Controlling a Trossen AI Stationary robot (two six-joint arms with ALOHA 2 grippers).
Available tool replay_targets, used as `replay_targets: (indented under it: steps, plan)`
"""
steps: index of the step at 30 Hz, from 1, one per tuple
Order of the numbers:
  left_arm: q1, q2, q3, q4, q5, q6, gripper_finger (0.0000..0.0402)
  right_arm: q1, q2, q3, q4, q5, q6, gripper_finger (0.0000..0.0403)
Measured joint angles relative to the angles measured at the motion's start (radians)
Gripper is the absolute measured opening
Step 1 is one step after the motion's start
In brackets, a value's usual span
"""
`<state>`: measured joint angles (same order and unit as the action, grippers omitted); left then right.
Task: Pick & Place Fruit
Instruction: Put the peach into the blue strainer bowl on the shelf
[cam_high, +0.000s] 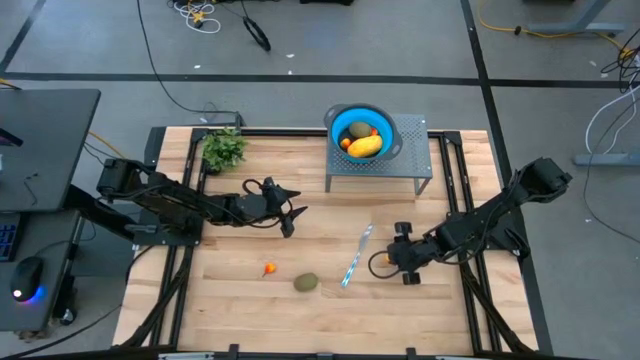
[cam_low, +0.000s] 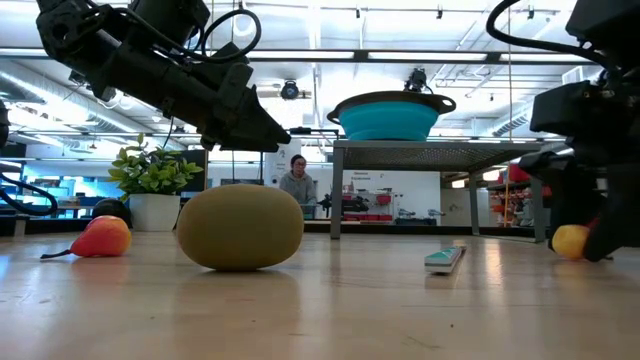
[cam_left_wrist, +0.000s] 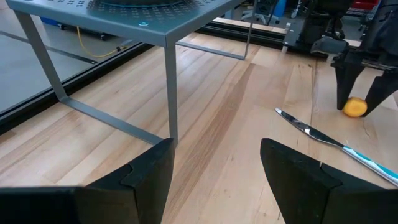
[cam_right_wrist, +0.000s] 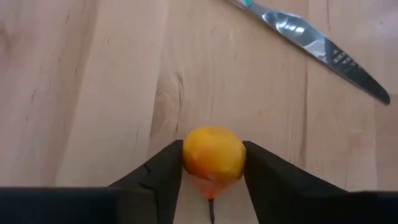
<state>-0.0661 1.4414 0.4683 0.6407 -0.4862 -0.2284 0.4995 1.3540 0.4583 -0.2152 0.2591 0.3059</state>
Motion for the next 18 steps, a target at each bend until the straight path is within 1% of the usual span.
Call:
replay_targets:
  steps: [5,12,16,18]
  plan:
    - [0.0,0.0,0.0,0.0,0.0,-0.001,0.0247,0.0,0.0,0.0,0.012,0.0,-0.008,0.0145]
    - [0.0,0.0,0.0,0.001,0.0,-0.004,0.0247,0.0,0.0,0.004,0.047,0.001,-0.008,0.0141]
    - [0.0,0.0,0.0,0.002,0.0,-0.003,0.0247,-0.001,0.0,0.041,0.051,0.006,-0.048,0.0141]
    - [0.0,0.0,0.0,0.005,0.0,-0.002,0.0247,-0.001,0.0,0.058,0.048,0.041,-0.065,0.0141]
